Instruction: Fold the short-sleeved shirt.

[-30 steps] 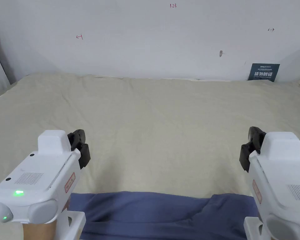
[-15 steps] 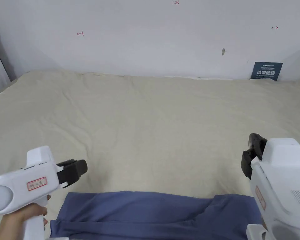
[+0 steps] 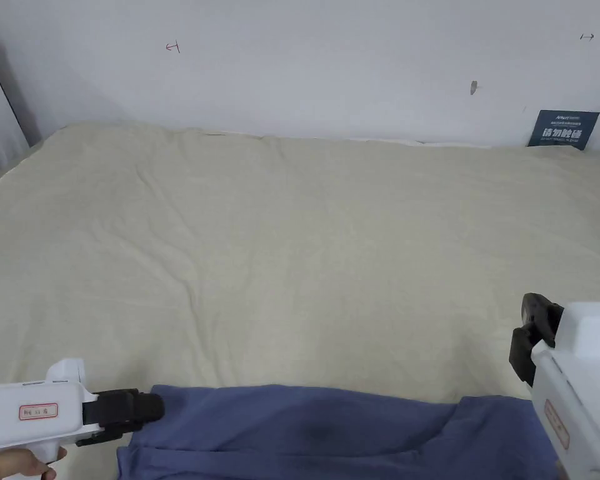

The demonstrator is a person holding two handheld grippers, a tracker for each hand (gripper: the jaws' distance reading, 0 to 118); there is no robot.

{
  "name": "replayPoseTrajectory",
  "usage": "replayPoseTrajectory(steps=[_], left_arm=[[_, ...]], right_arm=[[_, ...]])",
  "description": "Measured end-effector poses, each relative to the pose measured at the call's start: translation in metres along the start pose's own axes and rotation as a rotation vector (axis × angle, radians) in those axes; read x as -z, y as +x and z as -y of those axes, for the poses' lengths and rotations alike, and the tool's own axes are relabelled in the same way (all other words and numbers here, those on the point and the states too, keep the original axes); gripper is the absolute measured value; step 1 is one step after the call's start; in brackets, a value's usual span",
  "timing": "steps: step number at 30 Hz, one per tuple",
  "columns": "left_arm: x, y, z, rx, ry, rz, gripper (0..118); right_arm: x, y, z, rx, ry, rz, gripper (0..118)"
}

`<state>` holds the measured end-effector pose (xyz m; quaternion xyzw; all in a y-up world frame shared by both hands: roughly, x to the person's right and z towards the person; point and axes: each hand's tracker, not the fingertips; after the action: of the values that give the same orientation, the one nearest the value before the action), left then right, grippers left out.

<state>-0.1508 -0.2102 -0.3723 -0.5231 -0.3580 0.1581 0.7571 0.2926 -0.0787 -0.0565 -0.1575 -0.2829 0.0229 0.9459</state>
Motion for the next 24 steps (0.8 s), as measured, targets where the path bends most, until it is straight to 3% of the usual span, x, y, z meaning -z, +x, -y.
replayPoseTrajectory(steps=[1, 2, 7, 13, 15, 17, 21, 23, 24], left_arm=[[0.006, -0.004, -0.001, -0.007, -0.019, -0.005, 96], [0.013, -0.008, -0.001, -0.015, -0.035, -0.027, 107], [0.034, -0.027, -0.004, -0.033, -0.044, -0.111, 107], [0.043, -0.036, -0.005, -0.075, -0.054, -0.073, 104], [0.042, -0.032, -0.006, -0.078, -0.049, -0.077, 91], [0.044, -0.030, -0.005, -0.049, -0.050, -0.109, 62], [0.046, -0.031, -0.004, -0.043, -0.050, -0.123, 45], [0.047, -0.032, -0.003, -0.054, -0.054, -0.128, 16], [0.050, -0.031, -0.001, -0.047, -0.062, -0.133, 14]], right_arm=[[0.003, -0.001, 0.001, -0.003, -0.007, 0.001, 1], [0.006, -0.002, 0.002, -0.006, -0.016, 0.002, 1], [0.018, -0.004, 0.008, -0.013, -0.051, 0.008, 1], [0.026, -0.005, 0.011, -0.027, -0.076, 0.008, 1], [0.028, -0.004, 0.012, -0.022, -0.082, 0.005, 1], [0.029, -0.003, 0.013, -0.013, -0.088, 0.003, 2], [0.027, -0.002, 0.014, -0.007, -0.090, 0.002, 2], [0.026, 0.000, 0.014, 0.001, -0.089, -0.002, 2], [0.026, 0.000, 0.014, 0.006, -0.089, -0.003, 2]])
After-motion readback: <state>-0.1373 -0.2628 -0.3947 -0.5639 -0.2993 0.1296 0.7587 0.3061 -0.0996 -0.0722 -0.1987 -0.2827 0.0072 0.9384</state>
